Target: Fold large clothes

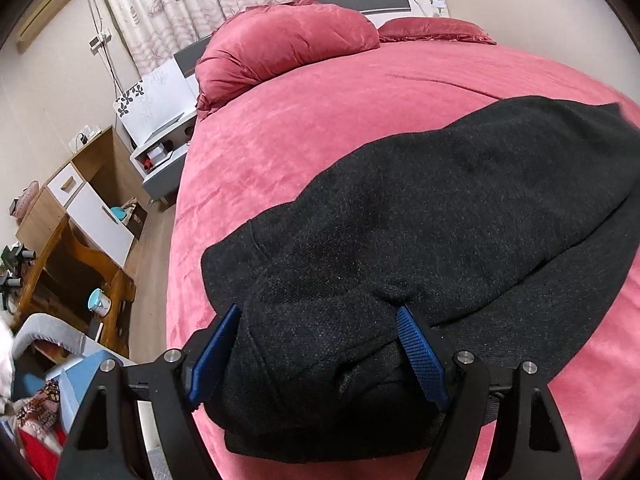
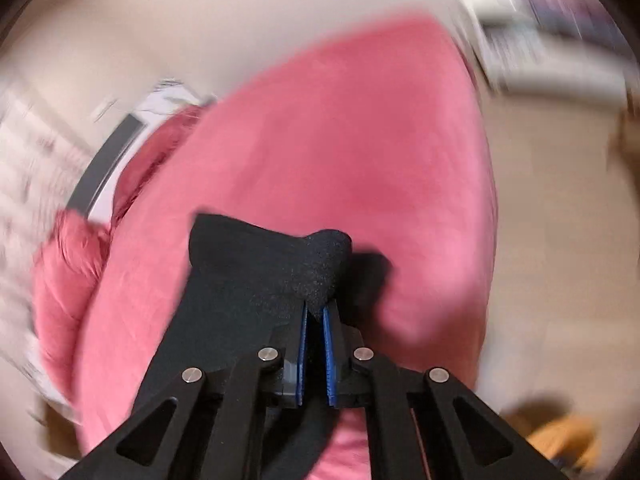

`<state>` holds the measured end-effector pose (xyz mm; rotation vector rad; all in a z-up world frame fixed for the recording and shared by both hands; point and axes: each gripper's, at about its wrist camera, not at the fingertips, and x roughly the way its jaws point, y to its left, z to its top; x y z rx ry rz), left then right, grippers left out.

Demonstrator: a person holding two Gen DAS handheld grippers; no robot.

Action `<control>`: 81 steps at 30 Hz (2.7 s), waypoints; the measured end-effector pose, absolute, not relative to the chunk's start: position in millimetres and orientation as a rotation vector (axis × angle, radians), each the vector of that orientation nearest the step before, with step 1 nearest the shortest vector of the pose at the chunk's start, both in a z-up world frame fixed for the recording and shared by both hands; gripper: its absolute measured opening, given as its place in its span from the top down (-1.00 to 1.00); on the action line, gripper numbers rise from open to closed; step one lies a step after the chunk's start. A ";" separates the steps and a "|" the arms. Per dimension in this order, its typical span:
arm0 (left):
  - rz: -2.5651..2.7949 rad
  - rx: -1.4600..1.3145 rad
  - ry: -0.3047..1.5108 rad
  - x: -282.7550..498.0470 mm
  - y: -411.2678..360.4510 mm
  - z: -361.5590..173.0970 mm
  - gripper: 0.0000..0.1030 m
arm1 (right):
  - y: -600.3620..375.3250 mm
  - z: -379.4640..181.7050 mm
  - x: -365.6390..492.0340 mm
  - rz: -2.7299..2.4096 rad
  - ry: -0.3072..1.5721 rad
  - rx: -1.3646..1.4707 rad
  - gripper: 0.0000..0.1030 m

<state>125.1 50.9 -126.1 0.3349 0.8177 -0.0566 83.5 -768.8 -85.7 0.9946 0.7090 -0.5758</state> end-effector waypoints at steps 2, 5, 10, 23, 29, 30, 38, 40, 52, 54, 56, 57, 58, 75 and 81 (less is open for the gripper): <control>-0.057 0.347 0.824 125.0 48.5 -124.8 -0.56 | -768.8 -95.0 80.1 -0.559 0.665 1.011 0.82; -0.063 0.355 0.828 123.8 48.1 -123.2 -0.56 | -762.6 -96.4 68.6 -0.509 0.527 1.090 0.32; -0.061 0.372 0.825 122.0 45.8 -123.5 -0.56 | -751.0 -87.3 98.8 -0.529 0.652 0.951 0.80; 0.015 0.102 0.744 101.6 93.5 -92.5 -0.73 | -597.7 -75.7 108.1 -0.390 0.714 0.875 0.09; -0.002 -0.023 0.727 92.4 115.2 -89.7 -0.76 | -466.2 -86.3 123.9 -0.037 0.811 0.847 0.09; -0.006 -0.035 0.721 90.9 117.1 -88.8 -0.76 | -449.7 -84.2 123.3 0.007 0.813 0.850 0.09; 0.038 -0.261 0.707 84.0 156.8 -88.1 -0.77 | -315.5 -95.0 130.6 0.368 0.985 0.774 0.09; 0.002 -0.383 0.734 85.4 170.3 -95.9 -0.77 | -301.0 -109.8 136.3 0.398 1.036 0.800 0.09; -0.199 -0.413 0.821 111.6 150.5 -106.8 0.15 | -325.9 -170.8 129.3 0.196 0.957 1.244 0.80; -0.220 -0.419 0.814 111.7 154.2 -93.3 0.28 | -328.6 -161.8 125.7 0.224 0.937 1.233 0.83; -0.251 -0.473 0.788 107.7 165.6 -69.1 0.31 | -323.1 -140.2 125.5 0.272 0.883 1.220 0.83; -0.267 -0.497 0.774 104.0 171.1 -57.9 0.31 | -326.5 -115.8 119.5 0.308 0.846 1.186 0.83; -0.284 -0.514 0.768 99.6 176.0 -47.3 0.31 | -329.5 -98.4 114.3 0.331 0.825 1.155 0.83; -0.248 -0.448 1.062 78.4 166.1 -107.6 -0.18 | -359.7 -162.5 45.7 0.217 1.110 0.943 0.87; -0.103 -0.604 0.943 100.0 196.9 -103.8 -0.51 | -386.2 -142.8 43.2 0.208 0.995 0.991 0.30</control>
